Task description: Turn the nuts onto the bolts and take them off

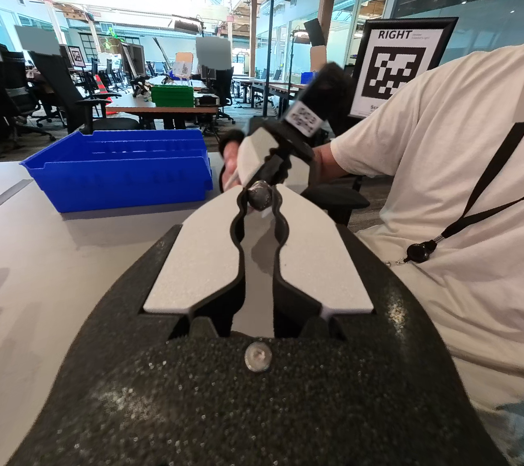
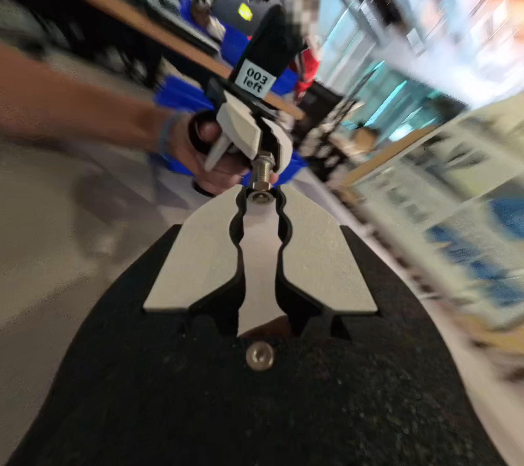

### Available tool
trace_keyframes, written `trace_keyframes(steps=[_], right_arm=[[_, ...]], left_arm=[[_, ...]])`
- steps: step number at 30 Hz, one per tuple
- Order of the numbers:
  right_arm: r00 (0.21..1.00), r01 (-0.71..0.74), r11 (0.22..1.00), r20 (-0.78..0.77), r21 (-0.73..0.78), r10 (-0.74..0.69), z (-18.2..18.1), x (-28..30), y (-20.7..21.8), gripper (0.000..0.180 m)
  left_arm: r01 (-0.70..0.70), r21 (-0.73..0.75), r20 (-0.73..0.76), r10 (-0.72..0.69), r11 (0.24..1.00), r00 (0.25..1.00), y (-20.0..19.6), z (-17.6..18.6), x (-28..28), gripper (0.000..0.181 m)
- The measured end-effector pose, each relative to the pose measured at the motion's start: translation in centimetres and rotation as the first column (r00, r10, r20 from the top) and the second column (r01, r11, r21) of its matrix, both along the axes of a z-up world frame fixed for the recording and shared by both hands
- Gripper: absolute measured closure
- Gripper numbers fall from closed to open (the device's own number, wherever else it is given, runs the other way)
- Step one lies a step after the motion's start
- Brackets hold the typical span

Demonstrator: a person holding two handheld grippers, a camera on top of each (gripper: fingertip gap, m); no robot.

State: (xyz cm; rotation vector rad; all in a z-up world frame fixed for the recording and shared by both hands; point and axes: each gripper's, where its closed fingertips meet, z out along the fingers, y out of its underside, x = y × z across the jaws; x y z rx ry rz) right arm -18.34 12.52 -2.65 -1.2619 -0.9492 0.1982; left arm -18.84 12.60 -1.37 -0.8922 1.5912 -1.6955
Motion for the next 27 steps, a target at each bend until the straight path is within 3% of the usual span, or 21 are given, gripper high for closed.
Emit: trace_keyframes(steps=[2,4,7,9,10,11,13,15,17,19,20,22,24,25,27], right_arm=[[0.956,-0.174,0.952,-0.275,-0.254,0.101,0.2,-0.1,-0.1,0.161],[0.825,-0.408,0.811,-0.550,-0.420,0.130,0.5,0.0,-0.1,0.161],[0.628,-0.659,0.545,-0.778,-0.518,0.019,-0.1,0.2,0.4,0.161],[0.500,-0.782,0.376,-0.860,-0.497,-0.096,-0.4,0.2,0.5,0.160],[0.462,-0.810,0.342,-0.878,-0.476,-0.127,-0.4,0.2,0.6,0.160],[0.451,-0.813,0.360,-0.886,-0.458,-0.110,-0.3,0.2,0.6,0.160],[0.480,-0.775,0.472,-0.877,-0.419,0.010,0.1,0.2,0.1,0.143],[0.657,-0.636,0.624,-0.743,-0.454,0.130,-0.7,-0.2,-0.5,0.124],[0.860,-0.397,0.822,-0.478,-0.408,0.178,-1.6,-0.3,-0.5,0.119],[0.985,-0.099,0.980,-0.155,-0.175,0.072,-1.4,0.6,0.2,0.122],[0.999,0.034,0.999,0.009,0.012,-0.034,-1.0,1.2,0.5,0.126],[0.921,0.176,0.902,0.258,0.394,-0.292,-0.1,2.0,0.7,0.131],[0.794,0.102,0.745,0.397,0.660,-0.460,0.1,1.4,-0.1,0.136],[0.741,0.032,0.693,0.448,0.720,-0.500,-0.4,0.8,-0.5,0.138],[0.699,-0.013,0.667,0.483,0.745,-0.526,-1.3,0.1,-0.6,0.143]], left_arm=[[-0.010,0.003,0.007,0.010,1.000,1.000,0.1,0.1,0.0,0.165],[-0.025,0.013,0.013,0.025,1.000,1.000,0.2,0.2,0.1,0.165],[-0.062,0.049,-0.008,0.062,0.997,0.998,0.7,-0.4,0.4,0.165],[-0.061,0.050,-0.016,0.062,0.997,0.998,0.9,-0.7,0.4,0.165],[-0.060,0.045,-0.018,0.061,0.997,0.998,1.0,-0.8,0.4,0.165],[-0.055,0.036,-0.017,0.056,0.998,0.998,1.0,-0.8,0.4,0.165],[-0.051,0.025,-0.014,0.052,0.998,0.999,1.0,-0.8,0.4,0.165],[-0.048,0.023,-0.019,0.049,0.999,0.999,1.0,-0.8,0.4,0.165],[-0.041,0.015,-0.017,0.041,0.999,0.999,1.0,-0.7,0.3,0.165],[-0.031,0.006,-0.016,0.032,0.999,0.999,0.9,-0.7,0.3,0.165],[-0.028,0.004,-0.019,0.028,1.000,0.999,0.8,-0.7,0.3,0.165],[-0.017,0.003,-0.027,0.017,1.000,0.999,0.6,-0.9,0.3,0.165],[0.005,-0.007,-0.032,-0.006,1.000,0.999,0.3,-0.9,0.2,0.165],[0.012,-0.011,-0.031,-0.013,1.000,0.999,0.2,-0.9,0.2,0.165],[0.033,-0.027,-0.030,-0.033,0.999,0.999,0.0,-0.8,0.1,0.165]])
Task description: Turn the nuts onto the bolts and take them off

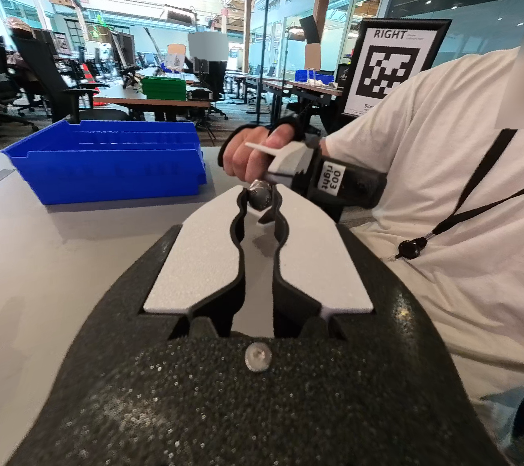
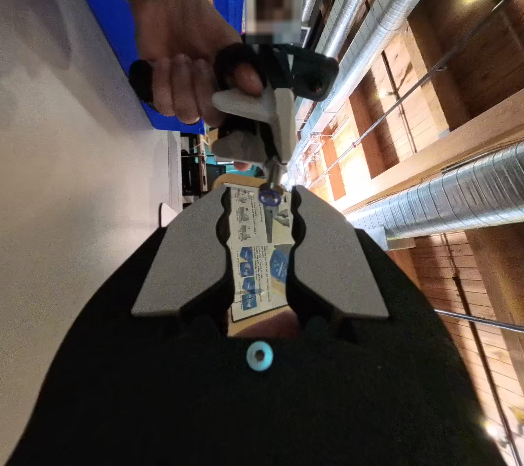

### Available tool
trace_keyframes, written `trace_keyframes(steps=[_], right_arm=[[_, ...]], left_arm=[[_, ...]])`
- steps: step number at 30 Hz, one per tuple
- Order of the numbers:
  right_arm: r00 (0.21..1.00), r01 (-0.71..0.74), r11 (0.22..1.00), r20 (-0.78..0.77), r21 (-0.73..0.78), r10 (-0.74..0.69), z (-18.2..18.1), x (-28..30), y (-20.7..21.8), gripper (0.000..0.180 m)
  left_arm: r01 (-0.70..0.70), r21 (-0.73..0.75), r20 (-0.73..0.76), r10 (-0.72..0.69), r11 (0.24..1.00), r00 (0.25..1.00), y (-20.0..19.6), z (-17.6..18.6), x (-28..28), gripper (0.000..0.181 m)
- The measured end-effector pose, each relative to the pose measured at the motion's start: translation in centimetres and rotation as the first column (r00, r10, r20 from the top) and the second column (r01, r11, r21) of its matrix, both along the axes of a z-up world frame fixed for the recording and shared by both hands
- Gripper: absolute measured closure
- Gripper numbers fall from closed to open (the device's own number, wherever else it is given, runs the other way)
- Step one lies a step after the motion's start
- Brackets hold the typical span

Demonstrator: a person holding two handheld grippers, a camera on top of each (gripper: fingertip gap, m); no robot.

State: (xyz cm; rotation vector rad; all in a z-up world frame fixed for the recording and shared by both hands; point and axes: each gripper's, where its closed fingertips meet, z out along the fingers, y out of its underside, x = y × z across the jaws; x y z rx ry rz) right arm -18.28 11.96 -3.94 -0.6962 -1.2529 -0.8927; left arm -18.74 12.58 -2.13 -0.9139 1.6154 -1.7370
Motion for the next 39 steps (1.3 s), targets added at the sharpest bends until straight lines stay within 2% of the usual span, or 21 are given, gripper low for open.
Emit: trace_keyframes(steps=[5,7,9,11,13,15,18,20,22,23,25,26,27,28,29,30,32,33,35,37,39], right_arm=[[1.000,0.000,0.998,-0.001,0.059,0.000,0.2,0.1,0.1,0.162],[0.999,-0.007,0.999,-0.037,0.044,0.008,0.3,0.2,0.1,0.162],[0.988,-0.063,0.996,-0.144,-0.063,0.053,0.3,0.2,0.0,0.162],[0.928,-0.185,0.950,-0.362,-0.253,0.085,0.2,0.3,-0.1,0.162],[0.775,-0.399,0.822,-0.629,-0.407,0.065,0.5,0.3,-0.2,0.162],[0.557,-0.632,0.628,-0.830,-0.454,-0.039,0.5,0.2,-0.3,0.163],[0.277,-0.877,0.324,-0.925,-0.355,-0.261,0.5,0.4,-0.1,0.163],[0.099,-0.978,0.120,-0.884,-0.171,-0.457,0.7,0.5,0.0,0.163],[0.020,-0.998,-0.059,-0.781,0.022,-0.624,0.6,0.2,-0.1,0.162],[-0.006,-0.988,-0.109,-0.737,0.108,-0.676,0.6,0.2,-0.1,0.163],[-0.030,-0.978,-0.133,-0.742,0.160,-0.670,0.8,0.3,-0.3,0.162],[-0.031,-0.984,-0.117,-0.782,0.132,-0.623,0.9,0.4,-0.5,0.159],[-0.029,-0.993,-0.079,-0.825,0.089,-0.565,1.0,0.4,-0.8,0.145],[0.018,-1.000,-0.030,-0.867,-0.004,-0.498,0.8,0.1,-1.0,0.134],[0.115,-0.988,0.040,-0.896,-0.146,-0.428,0.1,-0.3,-1.1,0.126],[0.244,-0.941,0.143,-0.907,-0.308,-0.343,-0.6,-0.6,-1.0,0.120],[0.542,-0.654,0.527,-0.822,-0.543,-0.175,-1.3,0.3,0.5,0.117],[0.666,-0.474,0.699,-0.737,-0.535,-0.113,-0.8,1.0,0.9,0.120],[0.844,-0.209,0.912,-0.536,-0.352,-0.013,1.0,1.4,0.4,0.130],[0.954,-0.046,0.984,-0.301,-0.171,-0.008,1.4,0.8,0.0,0.135],[0.985,0.024,0.996,-0.168,-0.085,-0.038,1.0,0.1,0.1,0.140]], left_arm=[[0.022,-0.001,-0.023,-0.022,1.000,0.999,-0.4,-0.5,0.1,0.165],[0.026,-0.017,-0.015,-0.026,1.000,1.000,-0.4,-0.3,0.1,0.165],[0.025,-0.008,-0.018,-0.025,1.000,1.000,-0.5,-0.4,0.1,0.165],[0.012,0.015,-0.013,-0.012,1.000,1.000,-0.6,-0.3,0.2,0.165],[-0.001,0.032,-0.001,0.001,1.000,1.000,-0.7,-0.1,0.2,0.165],[-0.011,0.042,0.006,0.011,0.999,1.000,-0.7,0.1,0.3,0.165],[-0.031,0.052,0.005,0.031,0.998,1.000,-0.4,-0.1,0.4,0.165],[-0.044,0.058,0.012,0.044,0.997,0.999,-0.2,-0.1,0.5,0.165],[-0.040,0.064,0.012,0.039,0.997,0.999,-0.2,0.0,0.3,0.165],[-0.041,0.069,0.013,0.040,0.997,0.999,-0.2,0.0,0.3,0.165],[-0.039,0.070,0.014,0.038,0.997,0.999,-0.3,0.0,0.4,0.165],[-0.032,0.062,0.016,0.031,0.998,0.999,-0.4,0.1,0.3,0.165],[-0.035,0.054,0.025,0.034,0.998,0.999,-0.3,0.3,0.2,0.165],[-0.035,0.043,0.033,0.034,0.998,0.999,-0.2,0.6,0.1,0.165],[-0.035,0.034,0.039,0.034,0.999,0.999,-0.1,0.8,0.0,0.165],[-0.038,0.027,0.046,0.037,0.999,0.998,0.1,1.0,-0.1,0.165],[-0.029,0.010,0.046,0.029,1.000,0.999,0.1,1.1,-0.2,0.165],[-0.025,0.006,0.042,0.025,1.000,0.999,0.1,1.0,-0.2,0.165],[-0.010,0.002,0.029,0.009,1.000,1.000,-0.1,0.8,-0.1,0.165],[0.006,-0.017,0.031,-0.006,1.000,1.000,-0.3,0.8,-0.1,0.165],[0.032,-0.048,0.043,-0.030,0.998,0.999,-0.5,1.1,-0.2,0.165]])
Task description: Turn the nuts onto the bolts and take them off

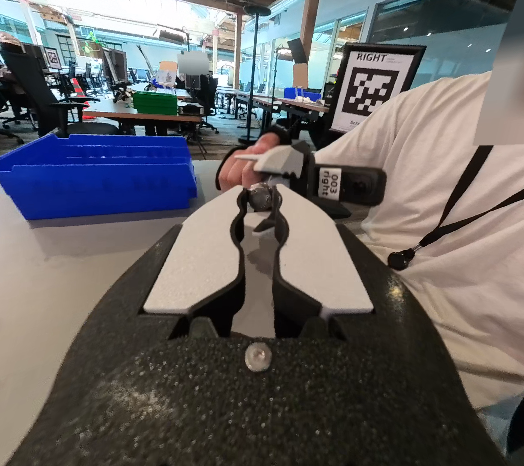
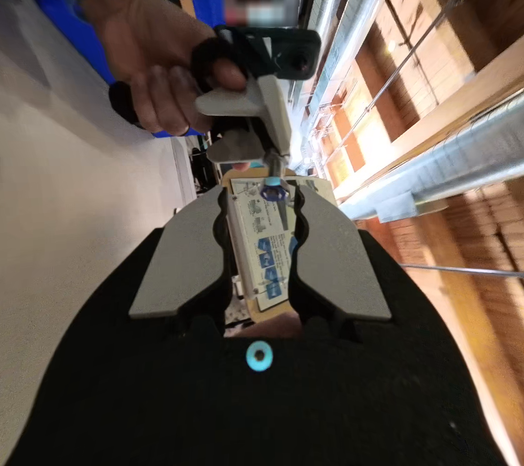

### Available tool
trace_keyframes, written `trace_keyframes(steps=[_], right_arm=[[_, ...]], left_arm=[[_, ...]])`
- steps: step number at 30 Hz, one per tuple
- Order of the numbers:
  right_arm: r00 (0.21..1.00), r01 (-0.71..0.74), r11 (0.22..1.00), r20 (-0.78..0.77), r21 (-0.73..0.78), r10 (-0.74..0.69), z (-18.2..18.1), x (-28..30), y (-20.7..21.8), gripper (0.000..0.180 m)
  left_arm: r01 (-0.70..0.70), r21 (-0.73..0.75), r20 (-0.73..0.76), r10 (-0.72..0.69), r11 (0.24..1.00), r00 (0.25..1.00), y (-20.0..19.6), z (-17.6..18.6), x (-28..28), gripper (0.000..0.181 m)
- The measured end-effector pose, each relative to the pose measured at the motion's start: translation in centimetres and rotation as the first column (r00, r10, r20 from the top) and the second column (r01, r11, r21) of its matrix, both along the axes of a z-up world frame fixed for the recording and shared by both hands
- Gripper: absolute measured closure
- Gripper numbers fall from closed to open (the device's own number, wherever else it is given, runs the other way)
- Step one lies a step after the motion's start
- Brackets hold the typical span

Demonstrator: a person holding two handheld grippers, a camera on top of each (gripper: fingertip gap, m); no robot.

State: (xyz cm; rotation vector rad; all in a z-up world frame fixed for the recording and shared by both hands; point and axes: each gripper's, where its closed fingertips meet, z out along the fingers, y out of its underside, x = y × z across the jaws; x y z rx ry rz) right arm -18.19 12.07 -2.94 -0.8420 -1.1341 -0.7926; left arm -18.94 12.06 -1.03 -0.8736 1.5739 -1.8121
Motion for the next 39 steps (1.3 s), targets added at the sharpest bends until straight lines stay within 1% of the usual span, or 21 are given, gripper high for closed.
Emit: trace_keyframes(steps=[6,8,10,11,13,16,19,21,22,23,25,26,27,28,30,31,32,33,35,37,39], right_arm=[[0.997,-0.046,0.999,-0.058,0.019,0.047,0.7,-0.5,-0.3,0.162],[0.987,-0.090,0.994,-0.142,-0.060,0.080,0.7,-0.5,-0.3,0.162],[0.934,-0.210,0.950,-0.333,-0.229,0.127,0.6,-0.4,-0.2,0.162],[0.878,-0.306,0.895,-0.460,-0.325,0.133,0.6,-0.3,-0.2,0.162],[0.681,-0.567,0.690,-0.727,-0.450,0.085,0.6,-0.4,-0.2,0.162],[0.368,-0.855,0.345,-0.921,-0.388,-0.126,0.8,-0.4,-0.2,0.162],[0.075,-0.996,0.011,-0.882,-0.090,-0.465,1.5,-0.4,-0.1,0.162],[-0.017,-0.972,-0.156,-0.716,0.175,-0.698,1.4,-0.5,0.1,0.162],[-0.034,-0.945,-0.189,-0.653,0.268,-0.756,1.3,-0.6,0.1,0.162],[-0.053,-0.936,-0.186,-0.641,0.299,-0.765,1.2,-0.6,0.2,0.162],[-0.068,-0.969,-0.131,-0.738,0.209,-0.671,1.1,-0.5,0.2,0.158],[-0.072,-0.984,-0.089,-0.796,0.157,-0.601,1.4,-0.3,0.1,0.143],[-0.061,-0.993,-0.051,-0.850,0.103,-0.523,1.7,-0.1,-0.2,0.133],[-0.005,-1.000,0.002,-0.901,0.005,-0.435,1.4,-0.2,-0.5,0.130],[0.259,-0.934,0.183,-0.934,-0.307,-0.247,-1.0,-0.7,-0.5,0.122],[0.442,-0.825,0.317,-0.884,-0.468,-0.154,-2.6,-0.7,-0.2,0.120],[0.626,-0.650,0.499,-0.776,-0.573,-0.075,-3.8,-0.2,0.5,0.119],[0.760,-0.448,0.683,-0.648,-0.577,-0.048,-4.1,0.9,1.3,0.122],[0.922,-0.141,0.915,-0.388,-0.377,-0.018,-2.7,2.0,1.5,0.128],[0.985,0.062,0.994,-0.153,-0.095,-0.077,-1.1,2.2,1.0,0.134],[0.993,0.117,0.992,-0.013,0.055,-0.116,-0.9,1.4,0.6,0.135]], left_arm=[[0.016,0.000,-0.002,-0.016,1.000,1.000,-0.2,0.0,-0.2,0.165],[0.017,-0.004,-0.001,-0.017,1.000,1.000,-0.2,0.0,-0.1,0.165],[0.002,0.014,0.000,-0.002,1.000,1.000,-0.2,-0.1,-0.1,0.165],[-0.012,0.029,0.000,0.012,1.000,1.000,-0.1,-0.1,0.0,0.165],[-0.031,0.048,0.003,0.031,0.998,1.000,-0.1,0.0,0.1,0.165],[-0.043,0.055,0.009,0.043,0.998,0.999,0.1,0.0,0.1,0.165],[-0.060,0.057,0.033,0.058,0.997,0.998,0.3,0.4,0.0,0.165],[-0.072,0.072,0.032,0.070,0.995,0.997,0.5,0.3,-0.1,0.165],[-0.070,0.078,0.025,0.068,0.994,0.997,0.5,0.2,-0.1,0.165],[-0.071,0.081,0.022,0.070,0.994,0.997,0.6,0.1,-0.1,0.165],[-0.070,0.071,0.022,0.068,0.995,0.997,0.6,0.1,0.0,0.165],[-0.065,0.059,0.021,0.064,0.996,0.998,0.6,0.1,0.0,0.165],[-0.058,0.049,0.018,0.057,0.997,0.998,0.6,0.0,0.0,0.165],[-0.056,0.045,0.014,0.055,0.997,0.998,0.6,-0.1,0.1,0.165],[-0.054,0.038,0.010,0.053,0.998,0.999,0.7,-0.2,0.2,0.165],[-0.048,0.027,0.011,0.048,0.998,0.999,0.6,-0.2,0.2,0.165],[-0.045,0.020,0.011,0.045,0.999,0.999,0.7,-0.2,0.2,0.165],[-0.044,0.016,0.008,0.044,0.999,0.999,0.7,-0.3,0.3,0.165],[-0.038,0.016,-0.001,0.038,0.999,0.999,0.6,-0.5,0.3,0.165],[-0.030,0.010,-0.002,0.030,1.000,1.000,0.5,-0.4,0.3,0.165],[-0.024,0.011,-0.006,0.024,1.000,1.000,0.3,-0.5,0.4,0.165]])
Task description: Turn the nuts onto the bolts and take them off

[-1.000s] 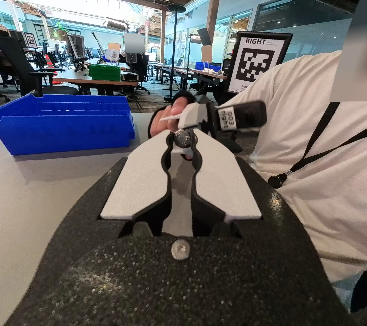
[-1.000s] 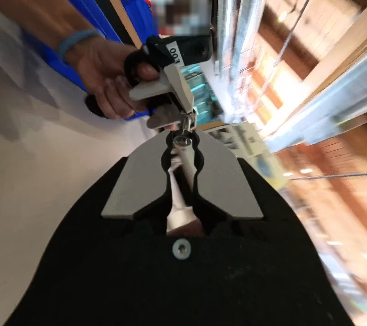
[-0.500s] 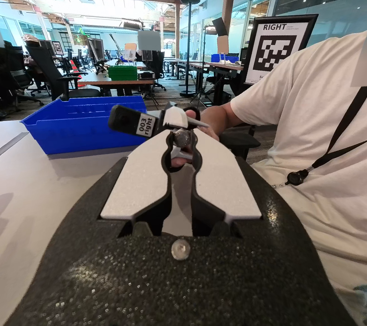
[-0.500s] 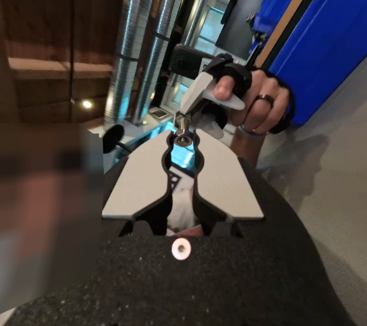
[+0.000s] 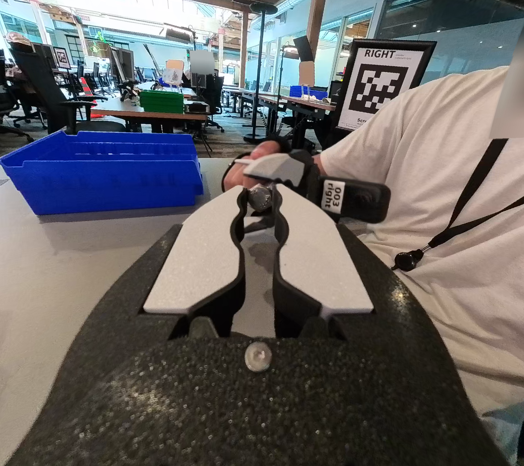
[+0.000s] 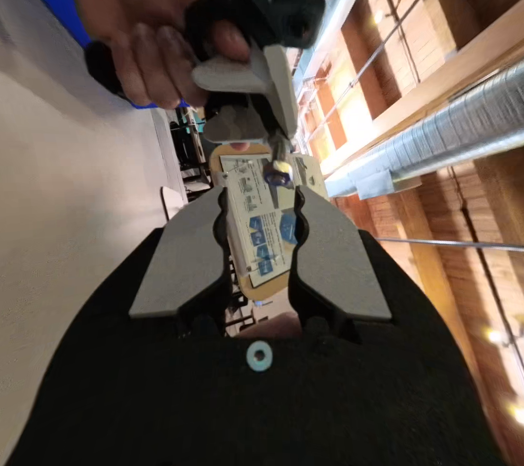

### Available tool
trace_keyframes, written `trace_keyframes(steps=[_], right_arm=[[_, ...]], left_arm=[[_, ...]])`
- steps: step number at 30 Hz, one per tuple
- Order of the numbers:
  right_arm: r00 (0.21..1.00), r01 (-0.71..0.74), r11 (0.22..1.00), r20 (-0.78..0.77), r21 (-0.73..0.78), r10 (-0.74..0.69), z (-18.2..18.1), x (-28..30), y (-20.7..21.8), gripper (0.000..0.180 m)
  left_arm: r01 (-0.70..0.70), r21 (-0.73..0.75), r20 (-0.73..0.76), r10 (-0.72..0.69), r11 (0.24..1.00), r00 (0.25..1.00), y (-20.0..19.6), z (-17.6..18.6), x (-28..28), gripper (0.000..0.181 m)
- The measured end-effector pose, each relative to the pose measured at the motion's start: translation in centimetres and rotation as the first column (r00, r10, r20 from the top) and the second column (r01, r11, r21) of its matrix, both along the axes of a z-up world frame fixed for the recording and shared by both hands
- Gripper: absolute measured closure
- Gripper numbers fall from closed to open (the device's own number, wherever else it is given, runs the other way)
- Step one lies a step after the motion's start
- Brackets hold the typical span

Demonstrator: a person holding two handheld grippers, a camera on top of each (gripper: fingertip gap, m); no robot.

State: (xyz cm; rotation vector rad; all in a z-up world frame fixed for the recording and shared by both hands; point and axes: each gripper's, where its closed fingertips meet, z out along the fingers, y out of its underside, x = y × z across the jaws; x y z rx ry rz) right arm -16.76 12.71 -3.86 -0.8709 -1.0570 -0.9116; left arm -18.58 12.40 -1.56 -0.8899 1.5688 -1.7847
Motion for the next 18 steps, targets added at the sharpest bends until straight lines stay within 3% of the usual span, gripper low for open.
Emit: trace_keyframes(steps=[3,5,7,9,11,13,15,18], right_arm=[[0.999,-0.036,0.999,-0.035,0.015,0.036,0.3,-0.6,-0.4,0.139],[0.998,-0.045,0.998,-0.032,0.038,0.046,1.0,-0.7,-0.8,0.157],[0.997,-0.068,0.997,-0.036,0.033,0.069,1.1,-0.9,-1.1,0.162],[0.987,-0.109,0.992,-0.121,-0.057,0.102,0.9,-0.8,-1.0,0.162],[0.935,-0.225,0.949,-0.322,-0.221,0.147,0.6,-0.7,-0.7,0.162],[0.819,-0.399,0.840,-0.554,-0.366,0.148,0.5,-0.9,-0.5,0.162],[0.647,-0.594,0.675,-0.758,-0.437,0.079,0.5,-1.2,-0.5,0.162],[0.377,-0.829,0.410,-0.922,-0.379,-0.090,0.6,-1.6,-0.4,0.162]], left_arm=[[0.017,0.004,-0.014,-0.017,1.000,1.000,-0.4,-0.3,0.1,0.165],[0.024,0.010,-0.024,-0.024,1.000,0.999,-0.6,-0.5,0.2,0.165],[0.036,-0.003,-0.015,-0.036,0.999,0.999,-0.8,-0.3,0.2,0.165],[0.026,0.011,-0.021,-0.026,1.000,0.999,-0.7,-0.5,0.2,0.165],[0.002,0.030,-0.024,-0.001,1.000,1.000,-0.5,-0.6,0.4,0.165],[-0.011,0.035,-0.018,0.012,0.999,1.000,-0.4,-0.5,0.4,0.165],[-0.021,0.032,-0.009,0.021,0.999,1.000,-0.1,-0.3,0.3,0.165],[-0.032,0.032,-0.002,0.032,0.999,0.999,0.2,-0.1,0.2,0.165]])
